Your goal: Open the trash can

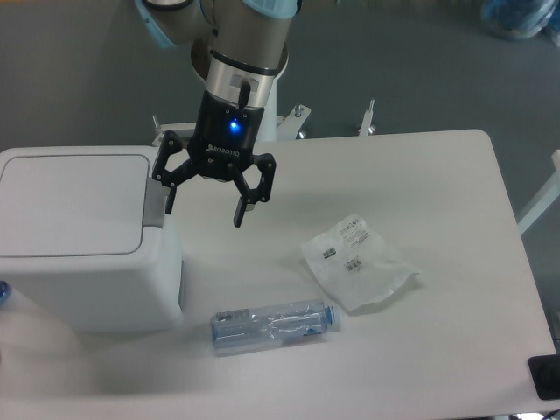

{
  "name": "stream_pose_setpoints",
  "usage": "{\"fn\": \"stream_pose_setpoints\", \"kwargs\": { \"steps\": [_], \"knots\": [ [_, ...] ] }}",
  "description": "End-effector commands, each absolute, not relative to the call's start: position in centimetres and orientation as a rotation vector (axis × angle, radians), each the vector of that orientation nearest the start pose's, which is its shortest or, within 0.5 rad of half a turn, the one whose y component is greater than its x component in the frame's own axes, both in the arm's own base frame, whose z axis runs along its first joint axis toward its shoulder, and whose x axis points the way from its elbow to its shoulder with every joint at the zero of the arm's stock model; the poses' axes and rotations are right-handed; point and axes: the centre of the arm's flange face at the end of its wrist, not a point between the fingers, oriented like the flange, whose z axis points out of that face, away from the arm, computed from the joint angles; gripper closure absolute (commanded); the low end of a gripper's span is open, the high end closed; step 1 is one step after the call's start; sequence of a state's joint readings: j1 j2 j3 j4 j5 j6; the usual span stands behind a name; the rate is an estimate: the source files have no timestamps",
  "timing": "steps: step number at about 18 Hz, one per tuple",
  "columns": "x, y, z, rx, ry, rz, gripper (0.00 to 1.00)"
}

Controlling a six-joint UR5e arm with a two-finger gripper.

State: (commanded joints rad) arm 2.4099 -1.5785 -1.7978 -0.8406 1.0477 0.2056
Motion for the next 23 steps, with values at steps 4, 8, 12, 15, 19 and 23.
{"fn": "stream_pose_setpoints", "kwargs": {
  "steps": [4, 8, 12, 15, 19, 23],
  "knots": [
    [-26.0, 47.9, 46.6, -2.382, -0.606, -0.259, 0.0],
    [-25.6, 48.1, 46.3, -2.388, -0.599, -0.266, 0.0],
    [-25.5, 48.0, 46.1, -2.392, -0.596, -0.267, 0.0],
    [-25.4, 48.0, 45.9, -2.394, -0.596, -0.27, 0.0],
    [-25.4, 48.0, 45.8, -2.397, -0.595, -0.272, 0.0],
    [-25.3, 48.0, 45.6, -2.399, -0.597, -0.274, 0.0]
  ]
}}
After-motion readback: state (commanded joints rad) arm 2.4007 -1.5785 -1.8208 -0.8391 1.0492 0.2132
